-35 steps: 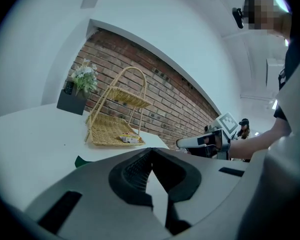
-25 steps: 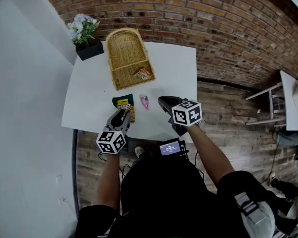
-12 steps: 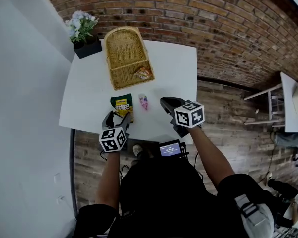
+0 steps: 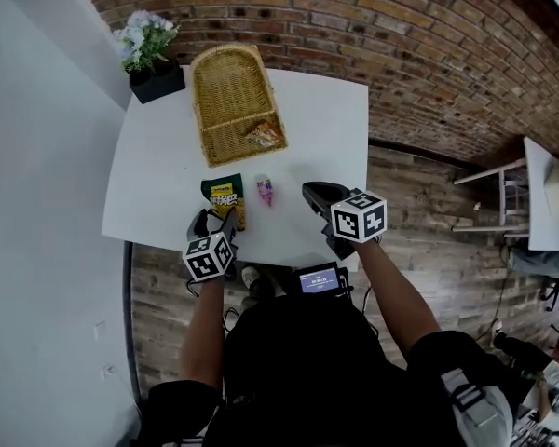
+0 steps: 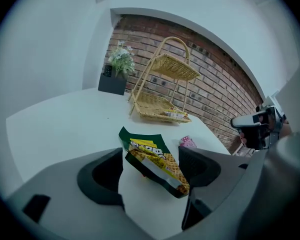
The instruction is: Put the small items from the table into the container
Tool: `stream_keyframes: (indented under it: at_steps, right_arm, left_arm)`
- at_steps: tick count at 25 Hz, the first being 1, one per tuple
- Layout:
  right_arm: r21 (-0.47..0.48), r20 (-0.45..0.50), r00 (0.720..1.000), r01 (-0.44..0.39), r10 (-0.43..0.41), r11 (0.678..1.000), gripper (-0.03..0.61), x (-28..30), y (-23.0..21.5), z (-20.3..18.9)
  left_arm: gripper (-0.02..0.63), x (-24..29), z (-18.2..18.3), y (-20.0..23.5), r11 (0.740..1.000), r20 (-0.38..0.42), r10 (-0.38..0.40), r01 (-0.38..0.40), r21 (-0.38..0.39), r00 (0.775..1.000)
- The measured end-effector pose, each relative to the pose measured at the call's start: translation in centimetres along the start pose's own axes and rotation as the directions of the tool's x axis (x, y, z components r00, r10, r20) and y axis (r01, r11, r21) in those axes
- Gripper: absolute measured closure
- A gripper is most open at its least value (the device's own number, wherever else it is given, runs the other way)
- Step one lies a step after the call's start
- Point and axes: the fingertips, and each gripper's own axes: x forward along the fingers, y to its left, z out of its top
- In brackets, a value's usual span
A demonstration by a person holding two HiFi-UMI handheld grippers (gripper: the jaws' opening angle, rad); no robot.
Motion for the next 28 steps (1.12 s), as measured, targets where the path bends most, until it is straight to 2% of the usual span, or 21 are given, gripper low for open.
stream_keyframes:
  at_steps: [4,7,12,14,28]
  right_arm:
    - [0.007,-0.007,1.000,0.010,-0.010,1.000,0.565,-0.1,-0.5,-0.3]
    - [0.013,-0.007,1.000,0.016,-0.016,1.000,0.565,-0.2,-0.8,-0.3]
    - [0.018,-0.005,1.000,0.020,-0.020,1.000,0.565,-0.1,-1.0,-0.3]
    - [0.018,-0.003,1.000,0.021,-0.020,1.000,0.565,-0.1,-0.9,-0.2]
    - [0.010,0.006,1.000,0.016,-0.016,1.000,0.565,-0.2,-0.1,-0.2]
  left_arm:
    - [0.281,0.6,-0.3,0.5,0.999,-0.017,0.012,-0.012,-0.029,1.000]
    - [0.365,0.8,-0.3,0.8,0.999,-0.016,0.026,-0.027,-0.045,1.000]
    - [0.446,0.9,-0.3,0.9,0.999,-0.020,0.023,-0.024,-0.043,1.000]
    - [0.511,0.9,-0.3,1.1,0.999,-0.022,0.023,-0.024,-0.040,1.000]
    - [0.555,-0.6,0.7,1.8,0.998,0.022,0.033,-0.032,-0.047,0.999]
